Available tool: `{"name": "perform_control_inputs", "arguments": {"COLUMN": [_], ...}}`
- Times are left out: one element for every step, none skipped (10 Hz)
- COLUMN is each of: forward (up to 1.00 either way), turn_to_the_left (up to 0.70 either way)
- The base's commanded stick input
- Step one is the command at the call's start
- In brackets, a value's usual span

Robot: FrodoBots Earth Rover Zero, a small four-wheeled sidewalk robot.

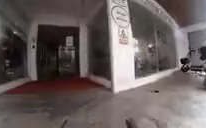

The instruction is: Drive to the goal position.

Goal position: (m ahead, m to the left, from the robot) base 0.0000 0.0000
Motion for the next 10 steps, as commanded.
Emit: {"name": "perform_control_inputs", "arguments": {"forward": [0.70,0.70,0.70,0.70,0.70,0.70,0.70,0.70,0.70,0.70], "turn_to_the_left": [0.00,0.00,0.00,0.00,0.00,0.00,0.00,0.00,0.00,0.00]}}
